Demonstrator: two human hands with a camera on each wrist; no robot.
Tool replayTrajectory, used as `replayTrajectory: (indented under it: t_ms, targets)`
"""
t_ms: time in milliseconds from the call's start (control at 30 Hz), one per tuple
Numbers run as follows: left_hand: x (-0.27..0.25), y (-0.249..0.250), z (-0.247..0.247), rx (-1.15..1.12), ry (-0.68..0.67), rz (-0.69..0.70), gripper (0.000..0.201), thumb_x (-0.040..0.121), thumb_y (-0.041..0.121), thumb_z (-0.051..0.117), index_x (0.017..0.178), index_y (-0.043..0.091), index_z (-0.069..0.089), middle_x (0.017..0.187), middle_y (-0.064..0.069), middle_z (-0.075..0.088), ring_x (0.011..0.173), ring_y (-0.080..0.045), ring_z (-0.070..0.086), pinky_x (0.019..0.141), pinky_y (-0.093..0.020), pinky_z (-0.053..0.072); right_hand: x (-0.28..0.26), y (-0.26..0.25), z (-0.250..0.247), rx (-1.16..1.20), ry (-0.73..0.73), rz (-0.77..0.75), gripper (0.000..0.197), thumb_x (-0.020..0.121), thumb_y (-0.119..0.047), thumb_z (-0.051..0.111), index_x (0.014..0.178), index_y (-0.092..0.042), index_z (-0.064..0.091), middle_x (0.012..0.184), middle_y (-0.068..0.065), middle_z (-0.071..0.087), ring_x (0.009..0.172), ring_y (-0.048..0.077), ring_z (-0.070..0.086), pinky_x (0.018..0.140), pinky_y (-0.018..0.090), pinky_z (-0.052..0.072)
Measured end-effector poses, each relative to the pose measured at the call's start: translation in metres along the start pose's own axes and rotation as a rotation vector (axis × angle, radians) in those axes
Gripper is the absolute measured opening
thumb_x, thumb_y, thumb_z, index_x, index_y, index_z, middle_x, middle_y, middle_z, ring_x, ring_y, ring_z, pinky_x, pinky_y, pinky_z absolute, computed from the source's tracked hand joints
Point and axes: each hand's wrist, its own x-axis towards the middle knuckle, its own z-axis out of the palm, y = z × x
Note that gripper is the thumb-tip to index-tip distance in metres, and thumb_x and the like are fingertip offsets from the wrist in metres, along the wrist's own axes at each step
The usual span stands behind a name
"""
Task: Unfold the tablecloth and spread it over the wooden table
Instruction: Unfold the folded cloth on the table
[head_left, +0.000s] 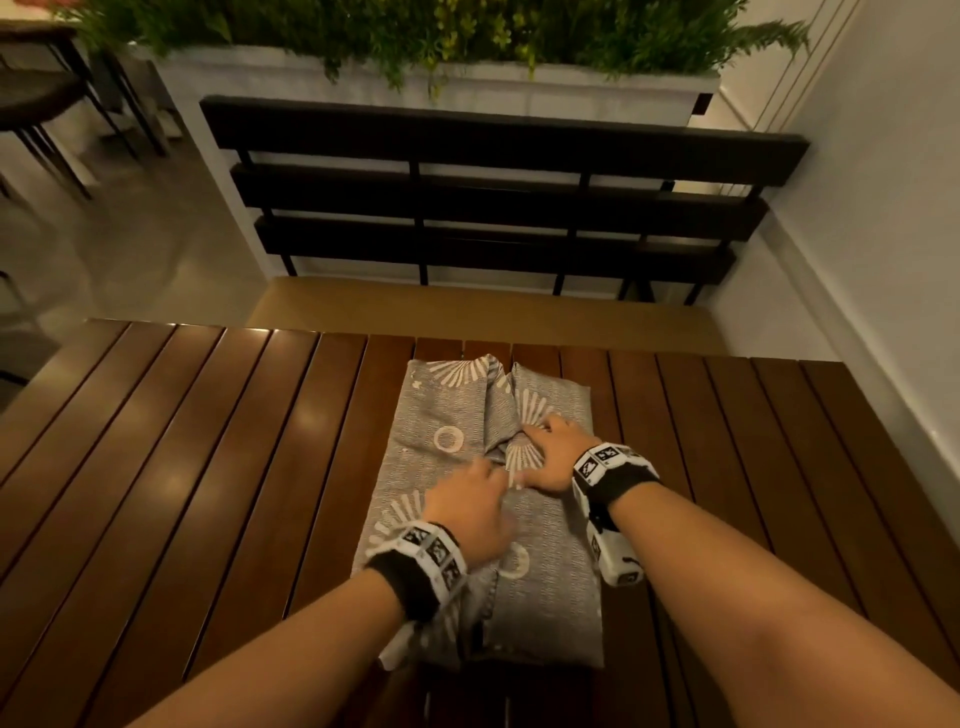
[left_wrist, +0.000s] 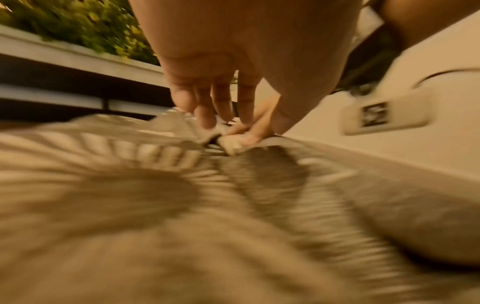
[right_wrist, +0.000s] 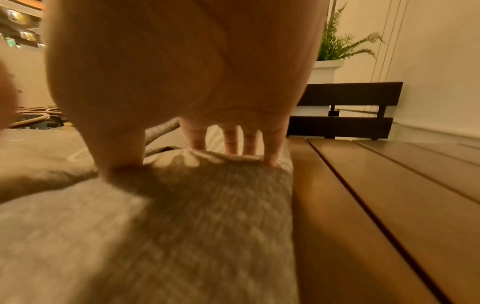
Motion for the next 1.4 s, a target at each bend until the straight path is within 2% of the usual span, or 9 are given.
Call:
replayTrajectory:
  t_ms: [167,400,533,667,800,1000,1200,1300,1400]
  targets:
    - [-0.009,0.033,0.027,-0.311,-0.213,-0.364,0.095,0.068,0.069,0.063,0.137,0.010,0.032,0.135,-0.011,0.044,0.121,-0.030,0.049,0.098,-0.042,0.045,0.011,-0.001,-0.026,-0.008,0.076,-0.007,0.056,0.087,-0.049,0.055,0.131,-0.013,0.050,0.131,0.014,0.050,0.113,0.030,0.053,0.092,0.038,0.047]
    - [-0.002,0.034,0.031,-0.326,-0.236,-0.571,0.122,0.058,0.060,0.081,0.146,0.007,0.013,0.143,-0.013,0.030,0.131,-0.033,0.038,0.105,-0.044,0.038,0.037,0.007,-0.022,0.113,0.126,0.001,0.111,0.077,-0.053,0.070,0.152,-0.028,-0.008,0.162,0.009,-0.011,0.132,0.034,0.043,0.106,0.039,0.043]
    - [0.005,0.025,0.026,-0.393,-0.293,-0.535,0.102,0.059,0.060,0.079,0.136,0.013,0.032,0.132,-0.012,0.046,0.121,-0.033,0.049,0.098,-0.046,0.047,0.049,0.008,-0.025,0.141,0.052,-0.009,0.124,0.071,-0.048,0.076,0.149,-0.033,-0.019,0.162,0.005,-0.011,0.129,0.033,0.047,0.099,0.037,0.048]
    - [0.002,0.025,0.027,-0.357,-0.330,-0.496,0.086,0.073,0.059,0.068,0.142,0.020,0.032,0.140,-0.014,0.034,0.129,-0.037,0.038,0.105,-0.050,0.039,0.057,0.011,-0.028,0.201,0.050,0.029,0.130,0.068,-0.037,0.082,0.146,-0.040,-0.021,0.159,0.005,-0.022,0.130,0.036,0.045,0.091,0.038,0.053]
    - [-0.008,0.026,0.024,-0.318,-0.247,-0.413,0.068,0.083,0.050,0.060,0.138,0.019,0.035,0.139,-0.011,0.034,0.129,-0.033,0.035,0.106,-0.048,0.036,0.059,0.011,-0.035,0.207,0.034,0.067,0.132,0.064,-0.042,0.082,0.147,-0.039,-0.020,0.160,0.010,0.002,0.132,0.039,0.041,0.099,0.045,0.048]
    - [-0.028,0.044,0.024,-0.367,-0.170,-0.494,0.077,0.084,0.034,0.063,0.145,0.026,0.016,0.147,-0.005,0.024,0.119,-0.018,0.054,0.110,-0.060,0.015,0.055,-0.004,-0.034,0.328,0.142,0.120,0.131,0.063,-0.022,0.088,0.152,-0.028,-0.007,0.151,0.013,0.013,0.127,0.039,0.045,0.093,0.039,0.049]
    - [-0.029,0.031,0.030,-0.437,-0.390,-0.517,0.069,0.074,0.050,0.068,0.127,0.011,0.047,0.117,-0.005,0.061,0.114,-0.025,0.057,0.104,-0.037,0.038,0.039,-0.005,-0.042,0.262,0.234,0.104,0.116,0.073,-0.021,0.082,0.153,-0.021,-0.002,0.148,0.013,0.022,0.131,0.036,0.040,0.102,0.038,0.039]
    - [-0.030,0.035,0.021,-0.283,-0.341,-0.361,0.030,0.083,0.039,0.060,0.100,0.014,0.062,0.101,-0.009,0.065,0.103,-0.028,0.062,0.083,-0.037,0.044,0.036,-0.005,-0.043,0.339,0.186,0.101,0.103,0.077,-0.016,0.077,0.153,-0.019,0.007,0.150,0.015,0.021,0.134,0.039,0.035,0.107,0.041,0.035]
    - [-0.033,0.045,0.020,-0.411,-0.263,-0.294,0.016,0.086,0.025,0.053,0.074,0.015,0.053,0.086,-0.009,0.058,0.094,-0.027,0.061,0.088,-0.041,0.040,0.032,0.002,-0.049,0.423,0.242,0.100,0.061,0.084,-0.010,0.061,0.140,-0.008,0.037,0.141,0.019,0.039,0.123,0.039,0.047,0.099,0.043,0.043]
